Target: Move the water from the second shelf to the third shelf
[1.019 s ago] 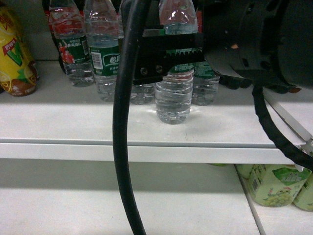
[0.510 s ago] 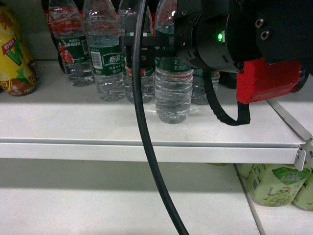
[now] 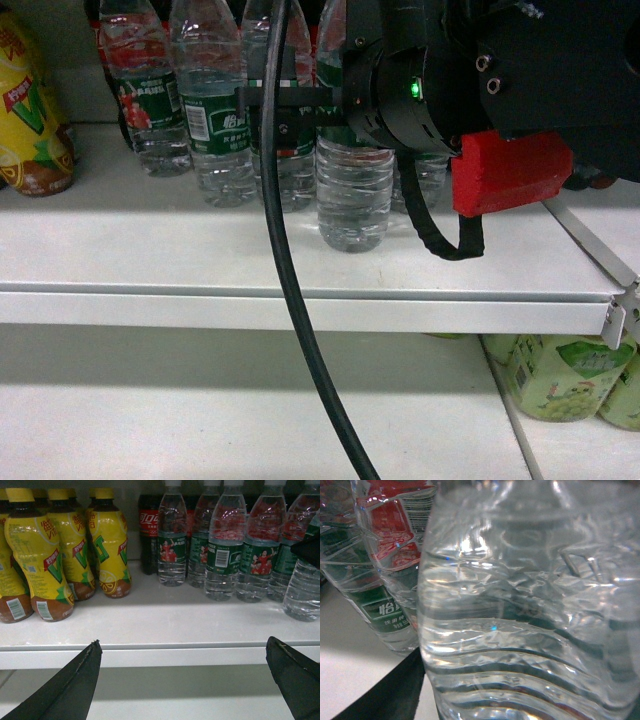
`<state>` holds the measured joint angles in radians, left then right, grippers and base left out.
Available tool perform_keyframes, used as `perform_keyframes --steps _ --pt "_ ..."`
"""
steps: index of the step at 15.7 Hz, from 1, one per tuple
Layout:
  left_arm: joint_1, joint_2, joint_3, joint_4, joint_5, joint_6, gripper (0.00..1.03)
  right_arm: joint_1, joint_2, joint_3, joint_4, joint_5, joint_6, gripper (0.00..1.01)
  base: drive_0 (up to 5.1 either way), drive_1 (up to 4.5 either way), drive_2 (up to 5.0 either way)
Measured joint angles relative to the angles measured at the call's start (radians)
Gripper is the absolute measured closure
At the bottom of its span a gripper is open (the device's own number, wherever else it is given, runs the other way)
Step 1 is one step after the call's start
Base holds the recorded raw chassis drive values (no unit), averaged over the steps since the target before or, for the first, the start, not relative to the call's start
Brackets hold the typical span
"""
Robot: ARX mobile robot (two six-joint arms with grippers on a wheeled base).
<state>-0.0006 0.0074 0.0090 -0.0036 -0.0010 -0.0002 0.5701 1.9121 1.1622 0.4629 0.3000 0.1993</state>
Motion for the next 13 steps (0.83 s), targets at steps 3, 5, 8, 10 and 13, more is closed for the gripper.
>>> perform_keyframes --steps 3,5,8,10,13 --pt "0.0 0.0 0.0 0.0 0.0 0.0 0.05 0.006 0.0 0.003 -0.007 0.013 0.013 0.34 0.0 0.0 0.0" --pt "0.0 0.0 0.0 0.0 0.0 0.0 0.05 0.006 0.0 0.008 -0.014 0.015 0.019 0.5 0.0 0.0 0.0" --pt "0.0 0.0 0.0 0.0 0.0 0.0 0.05 0.006 -0.002 -0.001 0.0 0.014 0.019 0.58 0.0 0.0 0.0" --pt "0.0 0.0 0.0 0.0 0.0 0.0 0.05 0.005 -0.034 -0.044 0.011 -0.005 0.023 0.58 0.0 0.0 0.0" --pt "0.0 0.0 0.0 0.0 0.0 0.0 0.05 -0.007 -0.148 -0.171 0.006 -0.037 0.039 0.58 0.0 0.0 0.0"
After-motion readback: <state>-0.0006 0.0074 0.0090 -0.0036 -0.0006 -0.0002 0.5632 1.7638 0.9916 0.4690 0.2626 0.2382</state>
